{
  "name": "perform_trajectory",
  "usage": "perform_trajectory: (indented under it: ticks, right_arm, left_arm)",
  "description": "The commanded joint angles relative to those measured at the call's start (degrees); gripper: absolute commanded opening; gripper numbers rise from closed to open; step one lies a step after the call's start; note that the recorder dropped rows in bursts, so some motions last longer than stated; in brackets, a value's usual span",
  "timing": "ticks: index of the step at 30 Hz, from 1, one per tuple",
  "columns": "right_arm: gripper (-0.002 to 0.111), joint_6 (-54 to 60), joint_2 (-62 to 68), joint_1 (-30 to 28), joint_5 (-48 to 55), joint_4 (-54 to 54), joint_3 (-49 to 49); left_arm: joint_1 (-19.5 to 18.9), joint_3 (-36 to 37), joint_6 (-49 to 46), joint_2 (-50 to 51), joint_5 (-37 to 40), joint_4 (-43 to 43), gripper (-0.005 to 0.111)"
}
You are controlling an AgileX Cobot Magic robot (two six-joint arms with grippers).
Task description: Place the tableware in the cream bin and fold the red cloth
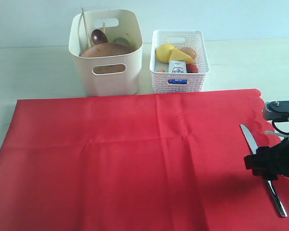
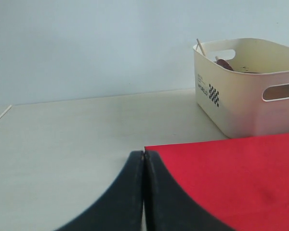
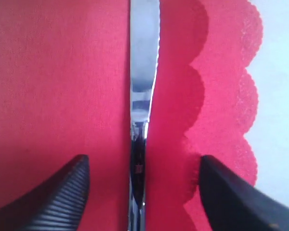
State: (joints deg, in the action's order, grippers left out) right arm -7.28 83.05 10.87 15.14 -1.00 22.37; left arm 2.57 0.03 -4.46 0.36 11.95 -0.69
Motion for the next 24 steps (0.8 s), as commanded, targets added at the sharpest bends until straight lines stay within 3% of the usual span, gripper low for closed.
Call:
perform_trajectory:
  ticks: [1, 12, 20, 24]
  right_arm:
    - [0.074, -0.47, 0.1, -0.22, -4.27, 2.58, -0.09]
    - [0.041, -0.2, 4.56, -0.22, -10.99, 1.0, 0.02]
    - [0.038, 1.89, 13.21, -0.22, -15.77, 1.0, 0.02]
    - [0.019, 2.78, 13.34, -0.22, -15.14, 1.0, 0.02]
  left_arm:
    - [0.32, -0.03, 0.28, -0.36, -0.41, -0.2, 0.0]
    - [0.32, -0.03, 0.28, -0.36, -0.41, -0.2, 0.0]
    - [0.32, -0.03, 0.28, -0.36, -0.41, -0.2, 0.0]
    - [0.32, -0.03, 0.28, -0.36, -0.41, -0.2, 0.0]
